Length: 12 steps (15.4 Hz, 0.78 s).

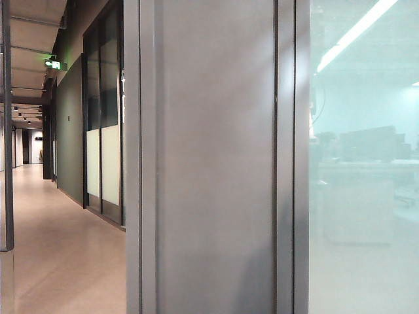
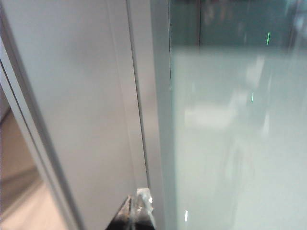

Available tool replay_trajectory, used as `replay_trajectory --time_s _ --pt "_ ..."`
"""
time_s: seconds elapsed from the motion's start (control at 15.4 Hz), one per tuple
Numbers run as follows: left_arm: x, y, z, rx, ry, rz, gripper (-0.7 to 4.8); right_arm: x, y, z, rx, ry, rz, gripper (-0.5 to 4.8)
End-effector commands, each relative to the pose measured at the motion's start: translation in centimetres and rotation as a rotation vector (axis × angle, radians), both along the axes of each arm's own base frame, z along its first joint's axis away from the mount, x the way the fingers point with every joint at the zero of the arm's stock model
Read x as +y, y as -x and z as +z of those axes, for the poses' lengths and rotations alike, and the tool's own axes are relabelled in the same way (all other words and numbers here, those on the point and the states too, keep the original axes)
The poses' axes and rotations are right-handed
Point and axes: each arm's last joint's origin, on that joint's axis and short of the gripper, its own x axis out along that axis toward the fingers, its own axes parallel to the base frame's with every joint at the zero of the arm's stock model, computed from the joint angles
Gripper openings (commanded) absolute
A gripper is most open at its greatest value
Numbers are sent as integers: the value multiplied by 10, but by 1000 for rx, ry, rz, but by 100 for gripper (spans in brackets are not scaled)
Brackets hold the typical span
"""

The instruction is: Raise the arm to find the leftmost switch on the wall and turn on the lights.

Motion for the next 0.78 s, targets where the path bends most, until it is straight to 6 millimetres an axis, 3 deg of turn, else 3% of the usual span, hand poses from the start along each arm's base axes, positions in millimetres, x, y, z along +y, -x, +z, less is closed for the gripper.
replay_trajectory --time_s 0.06,0.78 --pt "1 1 5 -31 16 -3 -5 0 1 -8 86 9 3 -1" --pt "1 1 4 -27 14 -3 -5 0 1 -9 103 11 3 -1"
